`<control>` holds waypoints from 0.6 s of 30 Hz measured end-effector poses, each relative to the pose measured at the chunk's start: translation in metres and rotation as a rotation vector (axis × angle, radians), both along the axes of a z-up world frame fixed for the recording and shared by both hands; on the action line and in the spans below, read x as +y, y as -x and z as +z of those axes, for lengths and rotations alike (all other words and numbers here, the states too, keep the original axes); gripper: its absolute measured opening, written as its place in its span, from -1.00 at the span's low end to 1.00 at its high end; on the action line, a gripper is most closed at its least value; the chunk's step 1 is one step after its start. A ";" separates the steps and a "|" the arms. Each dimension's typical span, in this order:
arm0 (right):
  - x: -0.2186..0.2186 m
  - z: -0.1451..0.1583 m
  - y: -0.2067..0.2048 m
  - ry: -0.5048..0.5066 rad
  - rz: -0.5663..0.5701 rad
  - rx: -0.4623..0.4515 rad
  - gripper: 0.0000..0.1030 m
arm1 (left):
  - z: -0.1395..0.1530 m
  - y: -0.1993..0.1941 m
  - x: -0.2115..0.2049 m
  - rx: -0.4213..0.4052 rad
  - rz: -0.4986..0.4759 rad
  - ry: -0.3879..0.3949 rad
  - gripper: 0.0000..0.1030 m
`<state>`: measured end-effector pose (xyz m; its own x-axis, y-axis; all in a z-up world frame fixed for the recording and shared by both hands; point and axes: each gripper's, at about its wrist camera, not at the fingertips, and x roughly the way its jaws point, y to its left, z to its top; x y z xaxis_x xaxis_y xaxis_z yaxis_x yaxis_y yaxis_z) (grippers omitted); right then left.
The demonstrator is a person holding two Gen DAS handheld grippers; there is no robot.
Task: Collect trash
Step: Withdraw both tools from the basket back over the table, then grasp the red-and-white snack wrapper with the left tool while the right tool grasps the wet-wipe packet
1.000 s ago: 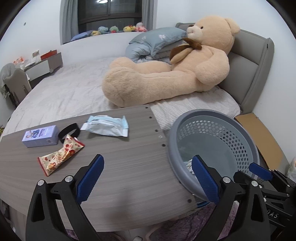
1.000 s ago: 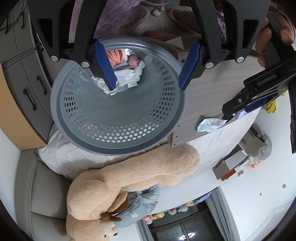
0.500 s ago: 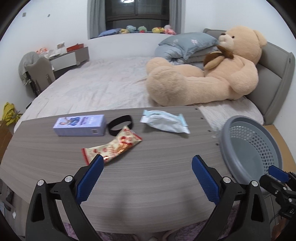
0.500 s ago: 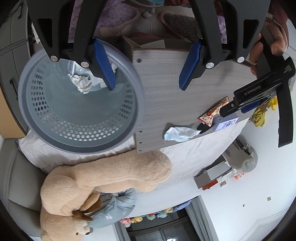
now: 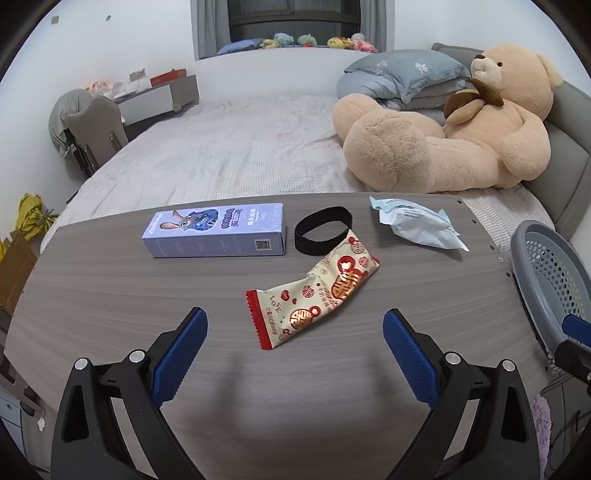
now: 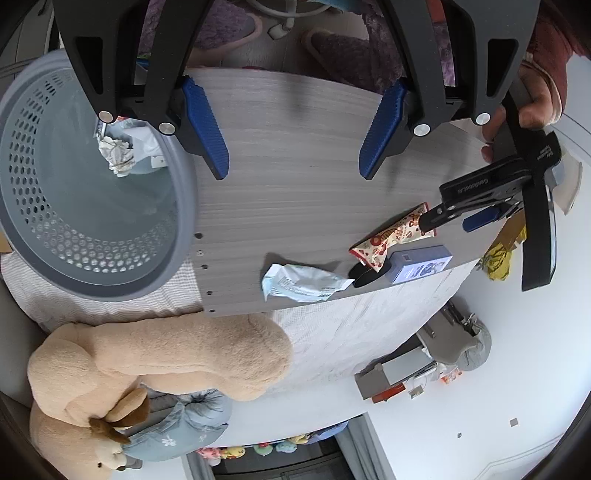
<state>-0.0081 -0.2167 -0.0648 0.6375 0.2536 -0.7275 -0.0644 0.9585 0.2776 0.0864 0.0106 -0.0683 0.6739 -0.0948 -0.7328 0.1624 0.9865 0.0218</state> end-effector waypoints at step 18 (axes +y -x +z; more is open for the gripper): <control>0.002 -0.019 -0.035 -0.044 0.007 0.049 0.36 | -0.028 -0.050 -0.016 0.098 -0.122 -0.022 0.83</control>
